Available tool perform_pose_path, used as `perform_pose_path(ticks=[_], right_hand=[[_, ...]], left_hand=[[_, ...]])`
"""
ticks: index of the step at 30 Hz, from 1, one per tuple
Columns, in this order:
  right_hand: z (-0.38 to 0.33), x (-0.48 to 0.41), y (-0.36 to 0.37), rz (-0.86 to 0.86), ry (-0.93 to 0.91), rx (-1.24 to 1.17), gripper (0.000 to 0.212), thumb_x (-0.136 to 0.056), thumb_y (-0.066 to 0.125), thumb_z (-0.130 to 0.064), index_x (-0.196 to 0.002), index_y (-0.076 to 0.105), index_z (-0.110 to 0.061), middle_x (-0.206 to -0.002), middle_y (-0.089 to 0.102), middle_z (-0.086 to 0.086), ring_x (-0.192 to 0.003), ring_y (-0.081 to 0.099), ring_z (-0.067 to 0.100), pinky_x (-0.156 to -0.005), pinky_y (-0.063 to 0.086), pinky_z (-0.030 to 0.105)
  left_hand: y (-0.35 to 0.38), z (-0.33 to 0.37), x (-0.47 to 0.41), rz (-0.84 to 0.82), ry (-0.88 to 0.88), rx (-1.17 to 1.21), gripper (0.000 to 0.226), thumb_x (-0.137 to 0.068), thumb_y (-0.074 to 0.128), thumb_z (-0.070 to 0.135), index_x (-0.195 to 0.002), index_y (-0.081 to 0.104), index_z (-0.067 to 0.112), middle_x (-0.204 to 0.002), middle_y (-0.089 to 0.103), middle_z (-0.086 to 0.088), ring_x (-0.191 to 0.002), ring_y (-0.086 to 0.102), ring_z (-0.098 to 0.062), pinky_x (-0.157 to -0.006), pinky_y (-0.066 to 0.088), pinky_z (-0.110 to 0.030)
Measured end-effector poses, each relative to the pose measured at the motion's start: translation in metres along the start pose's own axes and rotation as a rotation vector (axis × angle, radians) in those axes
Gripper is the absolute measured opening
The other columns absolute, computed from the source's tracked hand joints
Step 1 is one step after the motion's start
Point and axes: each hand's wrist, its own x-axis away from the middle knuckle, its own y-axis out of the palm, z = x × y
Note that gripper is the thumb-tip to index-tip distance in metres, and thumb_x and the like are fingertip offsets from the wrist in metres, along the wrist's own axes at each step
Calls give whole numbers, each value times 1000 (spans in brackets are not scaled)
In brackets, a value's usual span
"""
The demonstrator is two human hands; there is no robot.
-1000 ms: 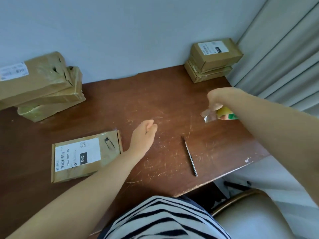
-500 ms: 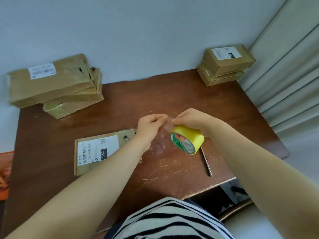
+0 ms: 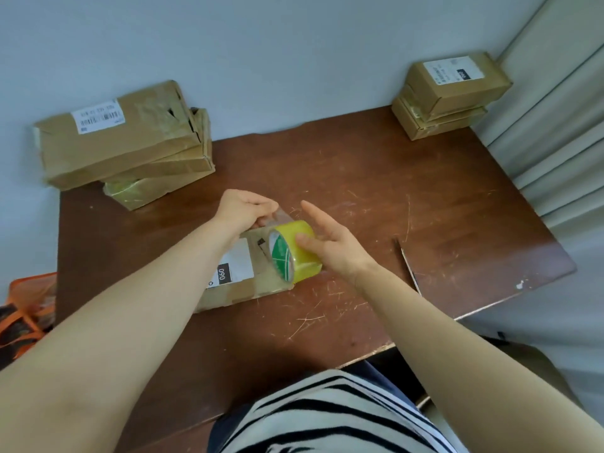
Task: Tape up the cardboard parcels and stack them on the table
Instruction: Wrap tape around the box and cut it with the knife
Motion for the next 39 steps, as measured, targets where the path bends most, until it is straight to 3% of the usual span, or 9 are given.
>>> perform_pose_path(ticks=[2,7,11,16,24,27,31,36,39], right_hand=[[1,5,13,78,-104,158,49,-94,56,-14,-137,45,-36,-129,57,-11,-111,58,9,-95,48,29],[9,28,29,84,0,30,3,-89,65,-24,-90,67,-25,-83,67,-6,-59,64,12,-52,51,22],[25,38,44,90,59,-10,5,-90,63,-21,-89,67,-23,-75,68,-7,-56,67,17,-53,57,28],[42,36,60,152,125,79,14,-94,55,-20,-94,66,-29,-89,65,-8,-57,69,17,-58,58,28],[55,28,75,196,164,208,14,-95,52,-23,-99,63,-32,-90,64,-12,-54,69,13,-62,59,28],[57,21,77,186,216,257,14,-95,51,-24,-100,61,-32,-93,63,-12,-53,68,11,-59,58,25],[58,9,84,160,292,262,12,-95,49,-22,-101,58,-28,-86,58,-12,-53,69,15,-63,60,35],[57,-1,86,138,334,217,9,-95,49,-19,-92,55,-24,-82,60,-4,-54,69,20,-65,60,39],[56,-2,87,141,354,192,13,-95,49,-18,-86,55,-26,-83,60,-3,-52,68,20,-61,60,35]], left_hand=[[-5,-4,-5,-48,2,-44,3,-79,76,10,-80,73,11,-48,61,3,-42,47,-5,-43,40,-14],[-28,-7,-24,29,43,-164,4,-79,76,13,-80,73,15,-57,63,2,-49,46,-8,-46,40,-18],[-36,-15,-32,-18,46,-255,6,-78,78,16,-77,73,21,-63,66,5,-50,50,-2,-52,43,-14],[-29,-36,-33,-70,54,-260,5,-80,75,15,-78,73,19,-63,66,6,-68,59,-3,-81,43,-23],[-22,-47,-40,-94,79,-328,11,-83,73,17,-92,76,12,-78,69,4,-74,60,-8,-69,48,-17],[-23,-49,-42,-117,118,-369,13,-83,74,18,-94,76,12,-86,69,4,-80,60,-6,-75,44,-20],[-24,-47,-45,-208,159,-503,13,-86,70,21,-93,76,12,-92,71,0,-80,60,-7,-72,43,-16],[-26,-46,-50,-270,97,-673,7,-88,65,38,-83,68,36,-104,69,4,-111,56,-22,-102,39,-40],[-26,-47,-50,-207,69,-835,13,-89,59,48,-97,67,42,-116,59,1,-121,40,-28,-101,31,-38]])
